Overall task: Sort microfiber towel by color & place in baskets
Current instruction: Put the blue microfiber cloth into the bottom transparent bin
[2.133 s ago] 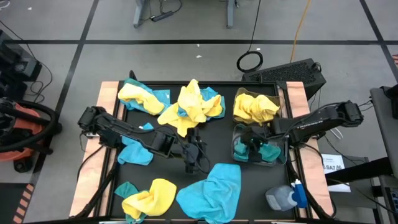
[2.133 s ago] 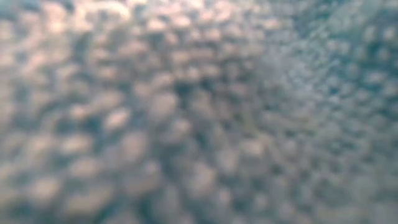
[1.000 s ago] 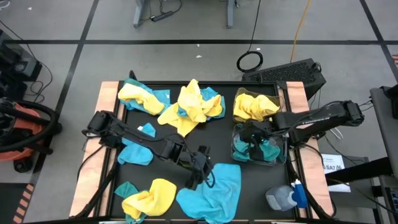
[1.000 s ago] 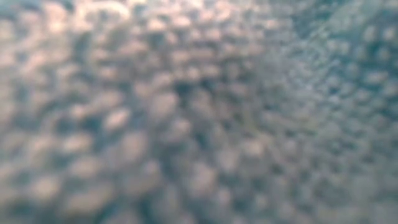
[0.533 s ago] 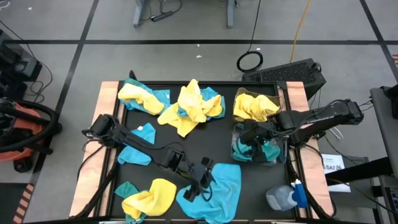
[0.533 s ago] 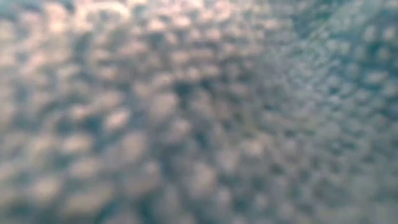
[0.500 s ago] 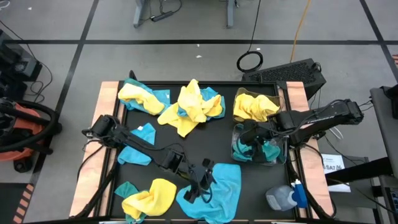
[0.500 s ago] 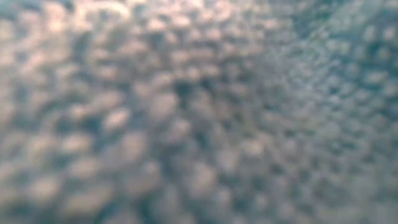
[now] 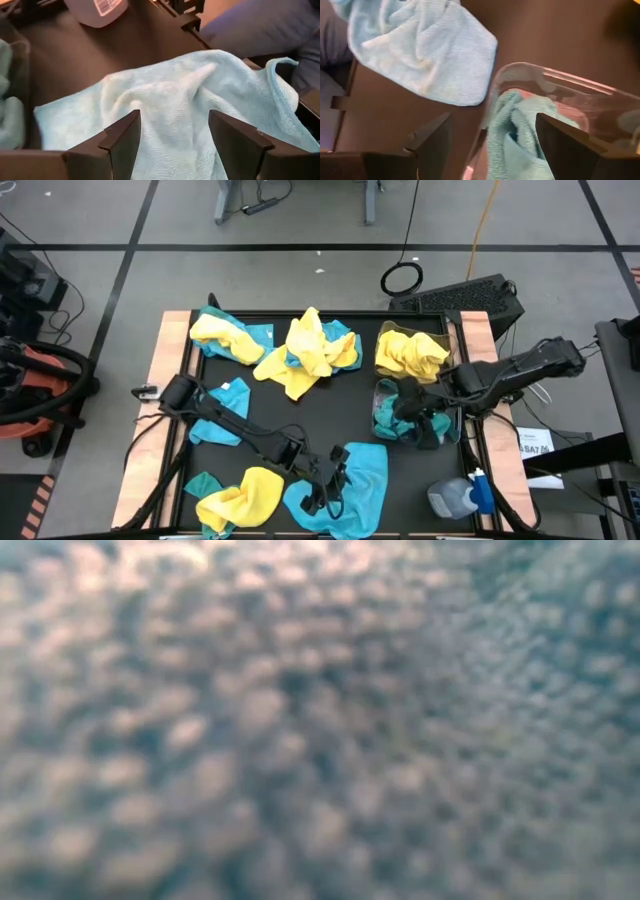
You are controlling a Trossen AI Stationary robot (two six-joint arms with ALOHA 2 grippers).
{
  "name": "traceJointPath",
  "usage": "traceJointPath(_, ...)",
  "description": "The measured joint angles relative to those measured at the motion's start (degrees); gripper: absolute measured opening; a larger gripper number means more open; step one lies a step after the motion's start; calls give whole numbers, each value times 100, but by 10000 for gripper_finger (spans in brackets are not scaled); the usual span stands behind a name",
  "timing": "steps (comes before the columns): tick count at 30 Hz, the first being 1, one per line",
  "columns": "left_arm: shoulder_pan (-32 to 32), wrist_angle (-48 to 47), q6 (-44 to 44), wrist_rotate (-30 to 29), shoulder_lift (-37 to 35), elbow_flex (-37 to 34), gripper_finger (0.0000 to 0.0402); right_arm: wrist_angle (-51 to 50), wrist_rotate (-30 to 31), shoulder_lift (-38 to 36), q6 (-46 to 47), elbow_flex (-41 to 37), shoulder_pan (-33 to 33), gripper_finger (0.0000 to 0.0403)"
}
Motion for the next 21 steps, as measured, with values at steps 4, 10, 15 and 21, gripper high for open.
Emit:
traceJointPath(4,-75,222,7,40,240,0,240,6,2,-44,240,0,304,277)
traceJointPath(10,-140,465,46,-26,610,-2,255,20,101,-49,722,-2,831,277)
traceJointPath(15,-167,472,39,-96,912,-3,300,46,318,-51,1128,-2,1298,277)
traceJointPath(21,-194,426,28,-581,1051,9,308,68,323,-51,1454,-2,1680,277)
